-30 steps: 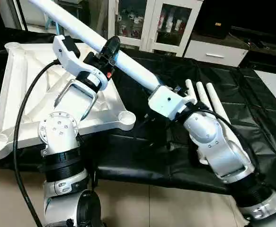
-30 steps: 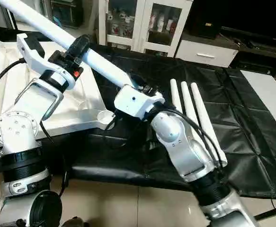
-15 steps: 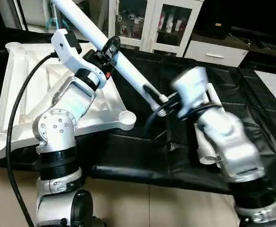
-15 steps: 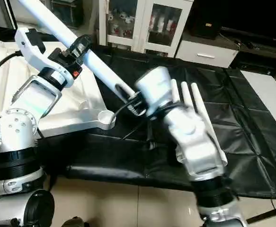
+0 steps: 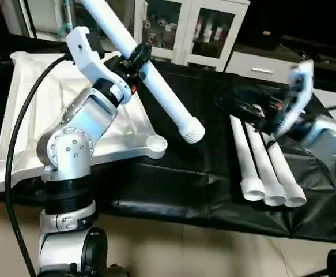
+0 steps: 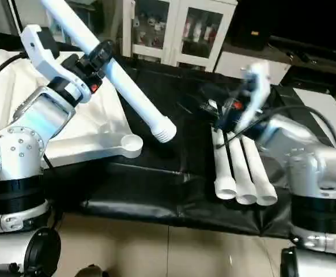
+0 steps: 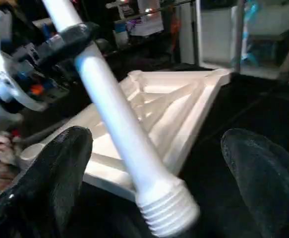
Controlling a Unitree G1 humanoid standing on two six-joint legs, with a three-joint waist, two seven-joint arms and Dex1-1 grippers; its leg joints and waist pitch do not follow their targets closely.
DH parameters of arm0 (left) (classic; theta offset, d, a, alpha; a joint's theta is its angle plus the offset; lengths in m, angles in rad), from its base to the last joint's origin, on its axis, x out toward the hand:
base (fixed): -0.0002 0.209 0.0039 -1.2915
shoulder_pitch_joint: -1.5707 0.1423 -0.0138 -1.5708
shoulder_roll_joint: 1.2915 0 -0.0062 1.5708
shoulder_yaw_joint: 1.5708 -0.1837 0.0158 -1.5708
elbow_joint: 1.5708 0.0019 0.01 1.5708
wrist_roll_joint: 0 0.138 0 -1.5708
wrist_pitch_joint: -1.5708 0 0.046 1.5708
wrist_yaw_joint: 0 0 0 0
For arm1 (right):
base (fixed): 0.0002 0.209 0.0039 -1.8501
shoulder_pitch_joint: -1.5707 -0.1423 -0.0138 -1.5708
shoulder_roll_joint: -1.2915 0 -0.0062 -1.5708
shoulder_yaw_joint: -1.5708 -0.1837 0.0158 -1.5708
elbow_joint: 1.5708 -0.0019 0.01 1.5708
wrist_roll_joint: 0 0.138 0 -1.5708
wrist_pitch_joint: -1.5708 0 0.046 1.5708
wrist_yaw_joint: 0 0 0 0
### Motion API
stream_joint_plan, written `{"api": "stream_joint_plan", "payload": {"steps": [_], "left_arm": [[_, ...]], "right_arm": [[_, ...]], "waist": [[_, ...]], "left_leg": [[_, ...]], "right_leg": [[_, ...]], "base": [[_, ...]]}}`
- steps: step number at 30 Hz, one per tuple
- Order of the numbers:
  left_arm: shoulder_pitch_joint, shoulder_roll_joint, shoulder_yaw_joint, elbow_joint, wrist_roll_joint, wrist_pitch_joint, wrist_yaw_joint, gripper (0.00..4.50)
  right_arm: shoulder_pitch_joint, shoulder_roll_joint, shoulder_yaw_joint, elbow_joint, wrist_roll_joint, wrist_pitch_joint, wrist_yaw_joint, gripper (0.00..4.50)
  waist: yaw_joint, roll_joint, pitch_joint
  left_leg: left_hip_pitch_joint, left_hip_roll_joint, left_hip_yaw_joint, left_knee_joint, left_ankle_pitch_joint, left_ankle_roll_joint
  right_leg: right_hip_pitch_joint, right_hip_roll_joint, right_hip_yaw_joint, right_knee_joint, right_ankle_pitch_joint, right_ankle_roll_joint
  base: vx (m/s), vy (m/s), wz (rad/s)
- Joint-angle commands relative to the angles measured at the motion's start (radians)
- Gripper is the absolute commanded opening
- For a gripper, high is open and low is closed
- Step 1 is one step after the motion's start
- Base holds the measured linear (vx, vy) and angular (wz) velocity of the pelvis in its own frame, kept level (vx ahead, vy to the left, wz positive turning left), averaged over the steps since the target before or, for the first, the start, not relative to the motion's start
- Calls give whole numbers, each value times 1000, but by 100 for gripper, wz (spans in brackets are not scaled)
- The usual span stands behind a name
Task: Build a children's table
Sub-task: Pick table leg
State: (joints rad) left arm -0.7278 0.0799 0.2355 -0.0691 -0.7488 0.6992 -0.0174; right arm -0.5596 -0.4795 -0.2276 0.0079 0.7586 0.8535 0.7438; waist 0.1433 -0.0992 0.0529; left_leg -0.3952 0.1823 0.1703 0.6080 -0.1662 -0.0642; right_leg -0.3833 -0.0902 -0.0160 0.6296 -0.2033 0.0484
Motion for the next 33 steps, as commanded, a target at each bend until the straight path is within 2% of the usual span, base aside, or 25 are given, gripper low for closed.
{"api": "stream_joint_plan", "payload": {"steps": [1,2,3,5,8,11,12,13,14,15,16,17,18,19,21,22,23,24,26,27,30,33], "left_arm": [[-39,1,-30,-8,4,16,-18,173],[-41,2,-31,-8,4,17,-19,173],[-43,4,-33,-8,3,21,-21,173],[-44,4,-38,-11,3,28,-26,173],[-47,5,-47,-11,7,35,-32,173],[-53,7,-61,-13,4,48,-40,173],[-55,8,-64,-12,3,51,-43,173],[-58,10,-72,-11,7,56,-47,173],[-58,10,-72,-11,7,56,-47,173],[-61,13,-78,-9,13,60,-50,173],[-66,14,-90,-4,22,66,-52,173],[-74,13,-105,3,34,70,-57,173],[-77,11,-108,6,36,70,-59,173],[-78,9,-108,8,37,69,-60,173],[-81,10,-114,8,38,70,-66,173],[-83,11,-119,7,36,74,-70,173],[-83,11,-119,7,36,74,-70,173],[-84,12,-121,5,32,78,-72,173],[-84,11,-121,3,32,81,-75,173],[-85,11,-121,2,32,84,-79,173],[-88,12,-123,3,34,88,-86,173],[-86,11,-128,2,38,90,-91,173]], "right_arm": [[-37,-21,-46,9,51,46,2,450],[-41,-23,-51,9,59,58,3,450],[-41,-20,-56,3,71,68,1,450],[-33,-21,-58,-12,83,82,5,450],[-20,-20,-56,-30,92,88,2,450],[0,-29,-24,-74,69,69,1,450],[3,-31,-15,-83,60,65,0,450],[14,-35,16,-102,26,44,-4,450],[14,-35,16,-102,26,44,-4,450],[25,-41,50,-117,-11,21,-9,450],[45,-42,106,-141,-87,-43,-20,450],[72,-23,176,-171,-177,-125,-49,450],[79,-7,189,-177,-194,-142,-64,450],[81,5,193,-178,-198,-147,-74,450],[87,21,219,-178,-234,-177,-101,450],[91,38,260,-175,-283,-212,-135,450],[91,38,260,-175,-283,-212,-135,450],[91,53,294,-170,-322,-241,-164,450],[93,63,312,-162,-356,-272,-178,450],[90,76,321,-145,-385,-298,-196,422],[82,81,326,-128,-403,-313,-202,415],[75,70,350,-106,-431,-328,-190,376]], "waist": [[2,5,-71],[2,4,-71],[3,10,-71],[3,7,-71],[4,14,-70],[8,23,-69],[8,21,-70],[8,26,-69],[7,23,-69],[7,29,-70],[8,25,-67],[7,34,-68],[7,35,-68],[-1,34,-69],[-3,34,-68],[-2,42,-68],[-3,39,-67],[-4,43,-67],[-6,45,-67],[-7,44,-66],[-7,48,-66],[-7,48,-65]], "left_leg": [[30,26,-5,-71,-123,-59],[30,27,-5,-71,-124,-60],[31,27,-5,-72,-124,-64],[31,27,-4,-72,-128,-67],[32,28,-5,-74,-140,-77],[34,29,-7,-77,-173,-94],[33,29,-9,-78,-177,-98],[33,29,-10,-79,-181,-102],[32,30,-10,-80,-186,-108],[33,30,-11,-80,-191,-110],[31,32,-11,-82,-196,-118],[32,31,-11,-82,-200,-122],[32,32,-11,-82,-203,-126],[32,28,-13,-83,-214,-125],[32,29,-13,-83,-223,-119],[33,29,-13,-83,-222,-118],[31,29,-12,-83,-218,-118],[31,29,-12,-83,-215,-117],[29,28,-12,-83,-206,-116],[29,28,-11,-82,-206,-115],[30,28,-10,-82,-201,-107],[31,28,-9,-82,-195,-102]], "right_leg": [[33,-33,12,-62,-41,-150],[33,-33,11,-63,-42,-151],[32,-32,11,-61,-40,-154],[33,-32,11,-63,-36,-155],[32,-31,10,-65,-37,-158],[31,-33,10,-66,-57,-154],[32,-33,10,-66,-57,-149],[32,-33,10,-66,-60,-147],[32,-34,9,-68,-65,-142],[31,-35,9,-67,-65,-143],[30,-35,9,-71,-77,-132],[29,-36,10,-70,-80,-130],[27,-37,10,-72,-83,-123],[29,-33,10,-70,-84,-127],[27,-34,11,-71,-88,-139],[26,-34,11,-69,-85,-145],[27,-33,12,-69,-80,-145],[28,-32,12,-68,-74,-147],[29,-32,12,-66,-54,-150],[29,-32,12,-66,-54,-151],[30,-31,13,-65,-45,-156],[31,-29,13,-64,-25,-160]], "base": [[0,0,0],[0,0,0],[0,0,0],[0,0,0],[0,0,0],[0,0,0],[0,0,0],[0,0,0],[0,0,0],[0,0,0],[0,0,0],[0,0,0],[0,0,0],[0,0,0],[0,0,0],[0,0,0],[0,0,0],[0,0,0],[0,0,0],[0,0,0],[0,0,0],[0,0,0]]}}
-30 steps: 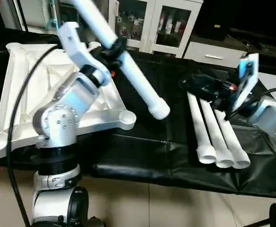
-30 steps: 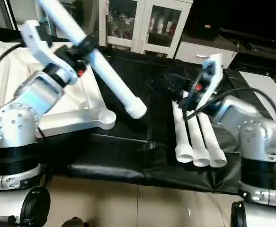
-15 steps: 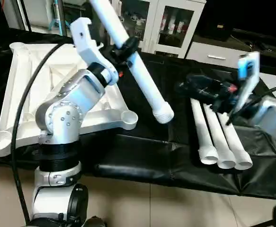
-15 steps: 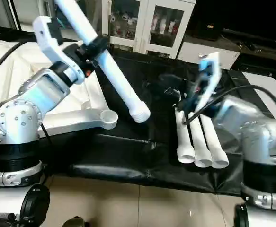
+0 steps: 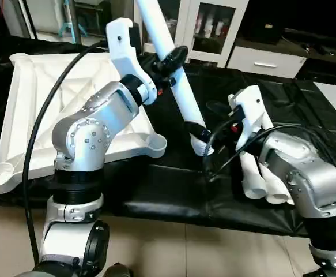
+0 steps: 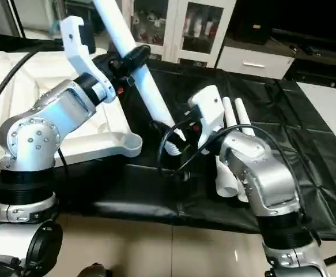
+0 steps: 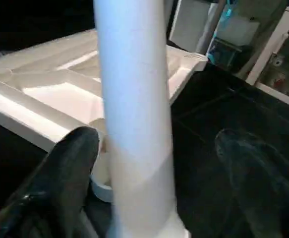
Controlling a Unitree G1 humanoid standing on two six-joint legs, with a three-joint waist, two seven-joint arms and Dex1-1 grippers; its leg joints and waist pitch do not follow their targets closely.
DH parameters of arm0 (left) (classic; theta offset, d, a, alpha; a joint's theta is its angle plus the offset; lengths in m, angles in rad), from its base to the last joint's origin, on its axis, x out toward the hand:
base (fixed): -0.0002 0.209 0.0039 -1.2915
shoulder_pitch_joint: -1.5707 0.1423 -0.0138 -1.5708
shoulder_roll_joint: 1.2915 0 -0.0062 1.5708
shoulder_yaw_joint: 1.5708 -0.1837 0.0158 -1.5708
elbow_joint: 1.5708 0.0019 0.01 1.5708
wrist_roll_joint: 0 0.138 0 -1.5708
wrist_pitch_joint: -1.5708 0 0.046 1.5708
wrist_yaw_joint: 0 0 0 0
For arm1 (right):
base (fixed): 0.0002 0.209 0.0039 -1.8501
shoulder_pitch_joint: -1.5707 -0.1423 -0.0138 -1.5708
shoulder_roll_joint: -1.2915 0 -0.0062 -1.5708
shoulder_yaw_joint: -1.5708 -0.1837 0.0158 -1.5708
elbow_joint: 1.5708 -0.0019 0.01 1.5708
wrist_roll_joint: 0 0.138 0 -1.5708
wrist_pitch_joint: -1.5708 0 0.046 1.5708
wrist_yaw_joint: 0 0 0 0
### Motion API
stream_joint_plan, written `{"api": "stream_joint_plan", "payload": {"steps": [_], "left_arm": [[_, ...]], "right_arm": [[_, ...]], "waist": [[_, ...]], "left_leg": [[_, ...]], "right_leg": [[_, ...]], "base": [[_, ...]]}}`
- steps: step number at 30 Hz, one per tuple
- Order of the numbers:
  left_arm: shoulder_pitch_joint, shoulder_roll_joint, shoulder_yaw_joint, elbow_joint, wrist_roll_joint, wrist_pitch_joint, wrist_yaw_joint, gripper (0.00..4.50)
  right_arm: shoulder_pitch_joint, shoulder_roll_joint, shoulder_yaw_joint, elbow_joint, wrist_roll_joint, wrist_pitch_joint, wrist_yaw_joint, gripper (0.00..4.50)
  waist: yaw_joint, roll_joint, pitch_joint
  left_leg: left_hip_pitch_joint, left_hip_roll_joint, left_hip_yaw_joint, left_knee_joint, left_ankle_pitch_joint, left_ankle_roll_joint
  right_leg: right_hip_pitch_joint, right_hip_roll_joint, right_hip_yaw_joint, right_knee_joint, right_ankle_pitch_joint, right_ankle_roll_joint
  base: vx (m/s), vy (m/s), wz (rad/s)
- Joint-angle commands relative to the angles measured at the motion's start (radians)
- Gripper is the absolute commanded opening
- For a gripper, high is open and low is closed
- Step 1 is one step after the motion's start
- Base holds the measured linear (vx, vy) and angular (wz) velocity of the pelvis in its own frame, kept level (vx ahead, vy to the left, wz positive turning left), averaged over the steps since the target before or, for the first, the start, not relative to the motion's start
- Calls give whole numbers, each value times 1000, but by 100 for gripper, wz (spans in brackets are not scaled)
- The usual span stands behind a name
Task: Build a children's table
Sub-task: Pick table leg
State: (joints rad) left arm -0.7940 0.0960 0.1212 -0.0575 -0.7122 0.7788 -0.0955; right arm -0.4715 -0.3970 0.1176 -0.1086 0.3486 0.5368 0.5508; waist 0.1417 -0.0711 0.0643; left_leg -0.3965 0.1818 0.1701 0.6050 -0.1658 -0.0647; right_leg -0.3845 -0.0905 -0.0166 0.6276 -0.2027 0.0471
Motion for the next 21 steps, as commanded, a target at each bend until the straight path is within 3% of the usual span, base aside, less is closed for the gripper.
{"api": "stream_joint_plan", "payload": {"steps": [1,7,9,10,12,14,20,21], "left_arm": [[-20,-5,-15,-11,2,11,-13,173],[-18,-2,-10,-21,-2,19,-16,173],[-17,-1,-10,-23,-1,21,-18,173],[-15,3,-11,-28,-2,25,-24,173],[-14,5,-12,-32,-3,27,-26,173],[-12,9,-14,-43,-7,35,-35,173],[-4,24,-32,-65,-18,58,-67,173],[-4,24,-32,-65,-18,58,-67,208]], "right_arm": [[-15,-19,20,20,-31,-15,14,376],[-25,-17,57,59,-53,-37,61,320],[-28,-16,60,64,-50,-35,69,298],[-32,-11,62,75,-43,-32,85,290],[-33,-9,62,79,-40,-32,92,276],[-38,-5,60,95,-34,-35,110,254],[-41,4,23,89,6,-19,135,204],[-41,4,23,89,6,-19,135,198]], "waist": [[-5,14,-76],[-4,1,-74],[-4,5,-75],[-5,-6,-74],[-3,0,-74],[-4,-3,-74],[-1,2,-75],[-1,2,-75]], "left_leg": [[31,28,-9,-79,-195,-98],[30,30,-6,-78,-185,-77],[30,30,-6,-77,-179,-73],[29,30,-5,-77,-178,-68],[31,31,-5,-77,-176,-66],[30,30,-4,-76,-172,-65],[31,30,-5,-77,-162,-63],[31,30,-5,-77,-162,-63]], "right_leg": [[34,-30,14,-61,-31,-158],[33,-32,16,-64,-52,-158],[32,-32,16,-62,-49,-159],[33,-32,15,-64,-54,-158],[31,-33,16,-63,-62,-160],[31,-33,16,-63,-58,-162],[31,-32,15,-60,-41,-168],[31,-32,15,-60,-41,-168]], "base": [[0,0,0],[0,0,0],[0,0,0],[0,0,0],[0,0,0],[0,0,0],[0,0,0],[0,0,0]]}}
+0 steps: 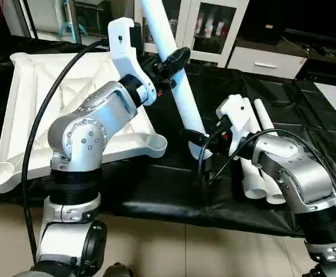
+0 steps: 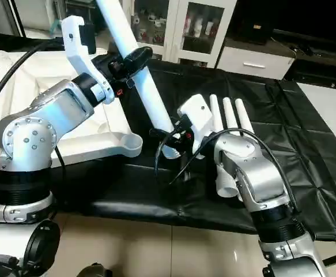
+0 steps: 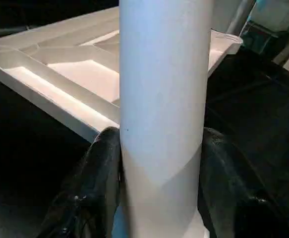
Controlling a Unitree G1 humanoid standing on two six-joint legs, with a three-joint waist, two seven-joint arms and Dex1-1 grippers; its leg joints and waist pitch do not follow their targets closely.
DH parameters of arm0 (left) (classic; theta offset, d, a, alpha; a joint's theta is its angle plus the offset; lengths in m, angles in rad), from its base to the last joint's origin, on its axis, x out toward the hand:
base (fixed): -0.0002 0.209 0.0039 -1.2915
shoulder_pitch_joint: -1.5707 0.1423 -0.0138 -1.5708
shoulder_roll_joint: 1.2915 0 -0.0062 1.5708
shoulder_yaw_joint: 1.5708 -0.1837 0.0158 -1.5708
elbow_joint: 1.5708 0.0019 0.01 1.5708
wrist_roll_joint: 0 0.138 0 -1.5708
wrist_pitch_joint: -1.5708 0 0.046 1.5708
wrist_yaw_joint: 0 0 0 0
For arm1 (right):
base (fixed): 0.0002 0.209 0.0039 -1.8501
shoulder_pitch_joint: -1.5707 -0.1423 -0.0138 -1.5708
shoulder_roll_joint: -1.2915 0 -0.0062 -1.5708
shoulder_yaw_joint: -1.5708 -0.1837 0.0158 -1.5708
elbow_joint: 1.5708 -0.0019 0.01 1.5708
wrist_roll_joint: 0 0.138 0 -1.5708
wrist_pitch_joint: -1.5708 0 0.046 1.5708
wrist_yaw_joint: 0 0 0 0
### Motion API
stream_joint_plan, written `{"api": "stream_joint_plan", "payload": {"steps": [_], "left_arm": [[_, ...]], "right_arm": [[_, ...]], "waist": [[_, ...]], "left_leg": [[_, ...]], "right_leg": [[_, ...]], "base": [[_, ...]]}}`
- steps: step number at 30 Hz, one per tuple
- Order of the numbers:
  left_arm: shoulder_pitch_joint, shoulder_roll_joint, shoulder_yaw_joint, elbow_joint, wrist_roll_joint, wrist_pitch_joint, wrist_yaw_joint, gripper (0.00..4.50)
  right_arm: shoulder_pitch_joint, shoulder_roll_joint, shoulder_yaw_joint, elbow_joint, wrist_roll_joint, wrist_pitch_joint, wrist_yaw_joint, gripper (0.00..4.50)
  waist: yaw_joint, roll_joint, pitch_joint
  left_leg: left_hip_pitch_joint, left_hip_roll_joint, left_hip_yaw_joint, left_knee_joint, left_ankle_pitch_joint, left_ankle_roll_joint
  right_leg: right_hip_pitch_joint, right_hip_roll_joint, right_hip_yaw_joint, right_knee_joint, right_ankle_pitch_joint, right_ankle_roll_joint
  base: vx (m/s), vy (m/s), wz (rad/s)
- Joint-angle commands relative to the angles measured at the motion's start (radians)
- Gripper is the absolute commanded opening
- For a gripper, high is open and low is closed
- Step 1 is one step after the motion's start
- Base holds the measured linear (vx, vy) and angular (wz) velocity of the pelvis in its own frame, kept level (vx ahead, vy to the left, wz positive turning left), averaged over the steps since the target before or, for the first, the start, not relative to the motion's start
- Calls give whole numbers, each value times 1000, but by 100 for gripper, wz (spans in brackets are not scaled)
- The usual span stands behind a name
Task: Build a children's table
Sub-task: Pick table leg
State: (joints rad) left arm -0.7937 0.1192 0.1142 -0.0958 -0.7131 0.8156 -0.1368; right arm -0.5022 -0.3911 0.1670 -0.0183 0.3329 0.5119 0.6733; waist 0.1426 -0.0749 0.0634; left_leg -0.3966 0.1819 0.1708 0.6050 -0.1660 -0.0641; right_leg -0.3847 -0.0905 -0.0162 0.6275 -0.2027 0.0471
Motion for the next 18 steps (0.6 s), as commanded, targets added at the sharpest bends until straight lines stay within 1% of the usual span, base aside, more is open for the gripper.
{"api": "stream_joint_plan", "payload": {"steps": [1,2,4,5,6,7,9,12,14,16,17,18], "left_arm": [[2,-10,-13,-38,-74,48,-56,243],[5,-12,-11,-45,-92,58,-71,246],[8,-15,-10,-49,-107,63,-90,251],[11,-18,-7,-52,-123,68,-106,262],[13,-21,-4,-54,-140,75,-121,276],[18,-26,3,-61,-183,87,-161,292],[20,-30,12,-64,-226,103,-190,299],[18,-31,18,-61,-245,117,-200,328],[9,-9,10,-41,-266,155,-242,330],[8,-2,5,-36,-265,161,-253,330],[8,15,-15,-29,-244,160,-272,330],[10,28,-32,-24,-227,158,-287,330]], "right_arm": [[-8,-5,-40,-3,35,10,24,194],[-6,-7,-46,-4,42,12,33,189],[-2,-11,-54,-8,51,16,45,188],[2,-15,-59,-13,60,20,58,187],[6,-20,-65,-19,74,26,73,187],[13,-32,-75,-36,107,45,103,186],[21,-47,-82,-56,136,63,135,185],[25,-55,-84,-63,147,69,151,185],[36,-84,-78,-79,163,82,198,185],[37,-89,-77,-82,166,85,205,185],[40,-95,-76,-87,172,91,215,185],[44,-101,-75,-92,177,98,224,185]], "waist": [[-4,7,-74],[-3,6,-74],[-2,11,-74],[-1,11,-74],[-1,11,-74],[0,10,-73],[0,10,-74],[-1,8,-73],[0,10,-74],[0,11,-73],[0,14,-74],[0,13,-73]], "left_leg": [[31,29,-5,-76,-169,-66],[31,29,-5,-75,-169,-66],[32,29,-5,-76,-171,-69],[32,29,-4,-77,-176,-68],[32,30,-5,-77,-179,-68],[32,28,-3,-76,-185,-64],[31,29,-4,-77,-183,-61],[31,29,-4,-77,-190,-58],[32,29,-4,-77,-186,-56],[31,28,-4,-77,-185,-55],[33,29,-5,-77,-189,-57],[34,29,-5,-78,-190,-55]], "right_leg": [[31,-32,14,-60,-45,-171],[32,-33,15,-59,-42,-177],[30,-32,15,-59,-39,-186],[31,-30,14,-60,-34,-190],[32,-30,14,-59,-35,-191],[32,-30,15,-60,-41,-193],[34,-30,14,-60,-38,-197],[34,-31,14,-62,-57,-195],[33,-31,15,-62,-64,-193],[32,-30,15,-63,-65,-192],[32,-31,15,-63,-70,-192],[31,-30,15,-65,-75,-187]], "base": [[0,0,0],[0,0,0],[0,0,0],[0,0,0],[0,0,0],[0,0,0],[0,0,0],[0,0,0],[0,0,0],[0,0,0],[0,0,0],[0,0,0]]}}
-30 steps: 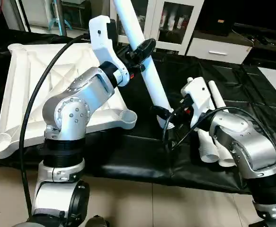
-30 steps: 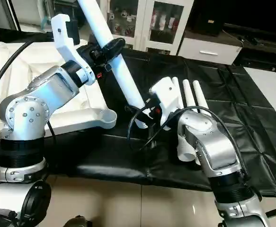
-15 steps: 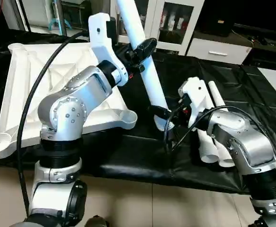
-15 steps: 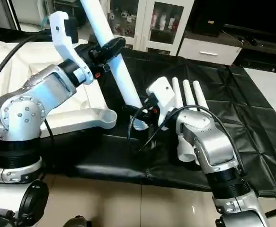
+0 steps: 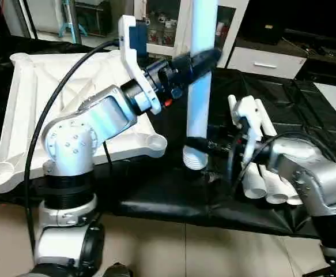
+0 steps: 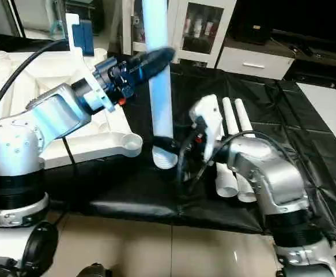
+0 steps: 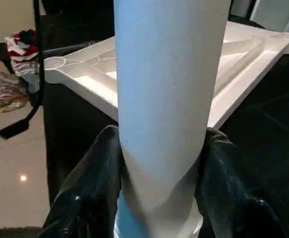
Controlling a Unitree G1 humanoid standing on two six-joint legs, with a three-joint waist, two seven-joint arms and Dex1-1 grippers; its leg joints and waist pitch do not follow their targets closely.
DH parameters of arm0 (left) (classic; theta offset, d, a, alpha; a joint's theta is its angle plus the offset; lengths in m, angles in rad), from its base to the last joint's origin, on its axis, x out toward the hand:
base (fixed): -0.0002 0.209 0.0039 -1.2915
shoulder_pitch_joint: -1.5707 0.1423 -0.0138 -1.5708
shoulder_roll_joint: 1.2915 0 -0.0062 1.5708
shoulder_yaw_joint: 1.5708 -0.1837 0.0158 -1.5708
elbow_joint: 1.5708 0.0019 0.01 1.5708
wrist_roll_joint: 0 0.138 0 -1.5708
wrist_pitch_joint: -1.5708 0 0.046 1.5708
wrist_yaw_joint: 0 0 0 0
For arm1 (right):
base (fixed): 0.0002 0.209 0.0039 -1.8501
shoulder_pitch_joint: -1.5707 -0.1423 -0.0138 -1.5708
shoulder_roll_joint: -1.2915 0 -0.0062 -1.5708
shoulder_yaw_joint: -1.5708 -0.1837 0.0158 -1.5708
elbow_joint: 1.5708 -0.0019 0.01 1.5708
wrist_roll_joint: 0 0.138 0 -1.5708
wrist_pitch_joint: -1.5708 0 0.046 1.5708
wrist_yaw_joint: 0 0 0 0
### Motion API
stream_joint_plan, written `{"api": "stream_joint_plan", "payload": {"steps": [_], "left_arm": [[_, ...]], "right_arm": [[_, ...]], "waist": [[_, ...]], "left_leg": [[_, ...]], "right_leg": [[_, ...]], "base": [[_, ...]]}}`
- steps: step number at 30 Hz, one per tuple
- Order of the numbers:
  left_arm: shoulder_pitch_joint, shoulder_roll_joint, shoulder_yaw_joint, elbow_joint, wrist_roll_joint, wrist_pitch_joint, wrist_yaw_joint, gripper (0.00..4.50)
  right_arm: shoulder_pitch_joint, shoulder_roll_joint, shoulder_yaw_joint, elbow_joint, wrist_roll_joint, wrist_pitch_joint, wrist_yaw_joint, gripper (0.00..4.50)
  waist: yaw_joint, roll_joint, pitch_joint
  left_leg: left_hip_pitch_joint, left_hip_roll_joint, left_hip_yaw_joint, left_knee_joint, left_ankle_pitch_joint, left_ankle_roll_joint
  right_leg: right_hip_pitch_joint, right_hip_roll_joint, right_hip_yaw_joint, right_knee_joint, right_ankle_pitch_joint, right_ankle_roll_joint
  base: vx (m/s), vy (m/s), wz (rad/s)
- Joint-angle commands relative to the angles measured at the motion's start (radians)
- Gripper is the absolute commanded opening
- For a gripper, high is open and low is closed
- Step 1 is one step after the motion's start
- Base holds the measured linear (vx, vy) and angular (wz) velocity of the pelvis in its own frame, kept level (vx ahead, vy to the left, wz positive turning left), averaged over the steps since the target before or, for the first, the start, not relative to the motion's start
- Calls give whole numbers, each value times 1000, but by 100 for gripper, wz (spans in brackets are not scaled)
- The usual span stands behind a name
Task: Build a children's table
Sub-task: Pick table leg
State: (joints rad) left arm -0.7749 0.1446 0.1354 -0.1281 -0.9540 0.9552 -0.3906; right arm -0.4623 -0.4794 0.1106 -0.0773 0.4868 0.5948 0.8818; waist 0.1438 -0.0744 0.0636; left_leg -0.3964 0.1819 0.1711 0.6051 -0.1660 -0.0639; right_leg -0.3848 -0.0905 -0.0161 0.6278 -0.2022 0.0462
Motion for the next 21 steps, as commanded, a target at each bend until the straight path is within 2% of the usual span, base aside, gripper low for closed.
{"api": "stream_joint_plan", "payload": {"steps": [1,6,7,12,21], "left_arm": [[-5,22,-83,13,44,9,-58,330],[-9,36,-101,24,71,-1,-61,330],[-12,37,-101,29,78,-5,-61,302],[-25,45,-94,48,85,-13,-68,267],[-34,43,-60,78,98,-23,-50,201]], "right_arm": [[10,-22,-17,-43,32,23,30,185],[17,-38,-20,-51,44,36,48,185],[18,-43,-20,-52,48,39,55,185],[21,-57,-24,-55,55,47,79,185],[15,-58,-26,-47,56,47,84,185]], "waist": [[-1,12,-74],[0,15,-75],[0,14,-75],[0,10,-75],[2,9,-76]], "left_leg": [[34,30,-6,-78,-185,-54],[33,31,-6,-78,-178,-60],[33,30,-5,-77,-181,-61],[32,31,-5,-77,-184,-59],[32,31,-5,-75,-171,-49]], "right_leg": [[32,-30,15,-64,-71,-185],[33,-31,14,-60,-42,-195],[33,-31,14,-60,-44,-197],[34,-34,14,-62,-58,-201],[35,-34,14,-59,-43,-213]], "base": [[0,0,0],[0,0,0],[0,0,0],[0,0,0],[0,0,0]]}}
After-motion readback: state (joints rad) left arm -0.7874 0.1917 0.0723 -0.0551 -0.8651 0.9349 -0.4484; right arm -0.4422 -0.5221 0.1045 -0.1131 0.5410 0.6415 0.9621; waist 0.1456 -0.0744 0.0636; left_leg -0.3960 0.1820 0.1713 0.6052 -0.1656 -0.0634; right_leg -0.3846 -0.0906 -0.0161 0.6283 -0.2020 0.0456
